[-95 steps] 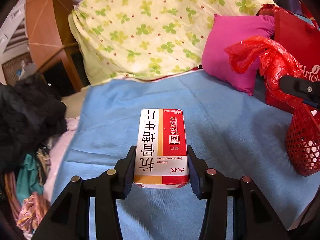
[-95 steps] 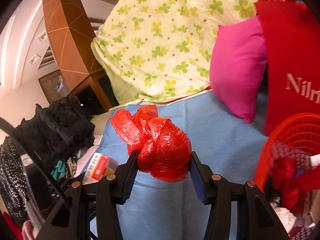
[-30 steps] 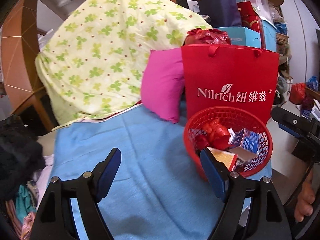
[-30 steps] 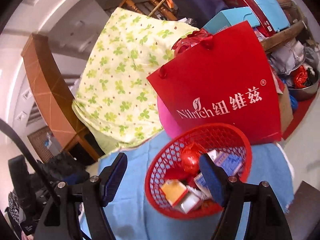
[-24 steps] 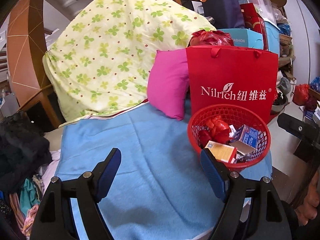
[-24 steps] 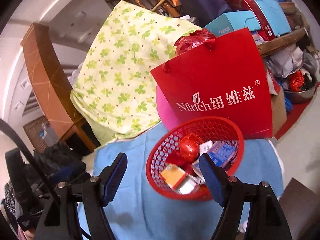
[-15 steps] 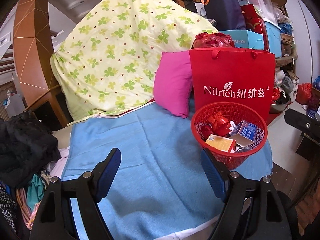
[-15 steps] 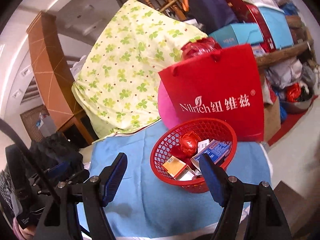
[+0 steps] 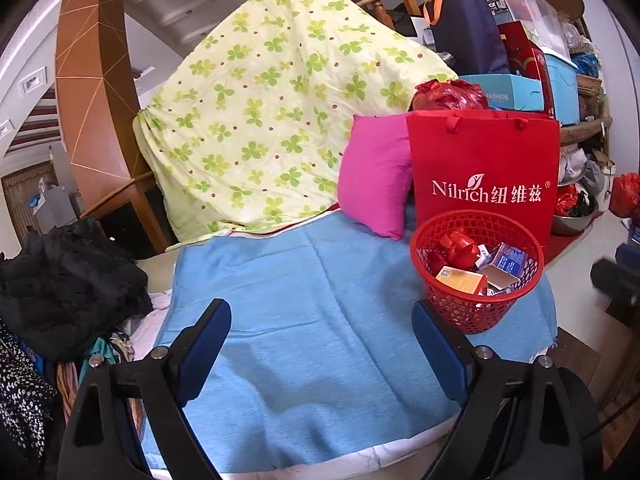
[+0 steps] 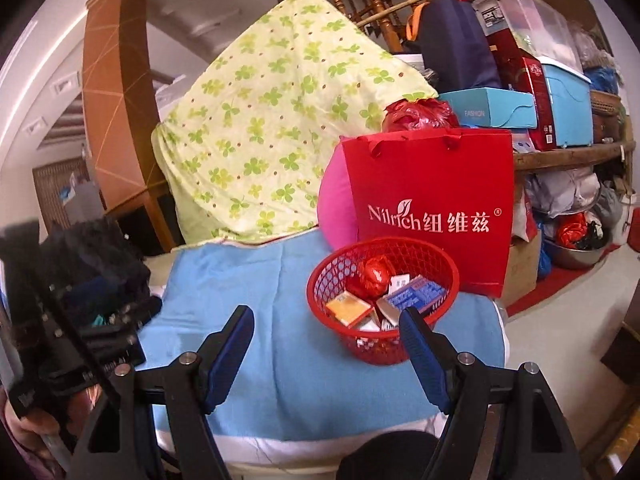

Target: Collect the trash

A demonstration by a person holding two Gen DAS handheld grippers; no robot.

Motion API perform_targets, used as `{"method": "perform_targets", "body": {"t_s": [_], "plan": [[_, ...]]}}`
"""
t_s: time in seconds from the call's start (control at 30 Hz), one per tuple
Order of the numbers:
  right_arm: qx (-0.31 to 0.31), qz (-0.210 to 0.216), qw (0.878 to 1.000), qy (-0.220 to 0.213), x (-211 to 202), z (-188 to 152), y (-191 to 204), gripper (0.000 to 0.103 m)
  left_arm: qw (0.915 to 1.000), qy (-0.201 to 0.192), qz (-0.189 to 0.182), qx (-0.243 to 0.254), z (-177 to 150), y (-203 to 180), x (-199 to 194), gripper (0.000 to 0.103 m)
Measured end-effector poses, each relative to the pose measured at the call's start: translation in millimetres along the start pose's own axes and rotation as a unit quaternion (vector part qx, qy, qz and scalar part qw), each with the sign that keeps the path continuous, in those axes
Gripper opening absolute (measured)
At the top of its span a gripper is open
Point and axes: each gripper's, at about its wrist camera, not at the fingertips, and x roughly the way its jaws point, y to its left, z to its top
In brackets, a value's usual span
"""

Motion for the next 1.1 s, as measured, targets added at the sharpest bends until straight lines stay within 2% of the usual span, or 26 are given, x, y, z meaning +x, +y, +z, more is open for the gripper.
{"method": "perform_targets", "body": {"t_s": [0.43,1.1], "plan": [[-0.022,-0.009,1.000,0.010,-9,-11,23,0.078,0.9998,-0.001,0.022,-0.005,-8,12,-19,0.093],[-0.023,-0.034,0.999,0.019,-3,-13,20,0.078,0.9997,0.007,0.024,0.006,-16,8,-18,0.093]]}}
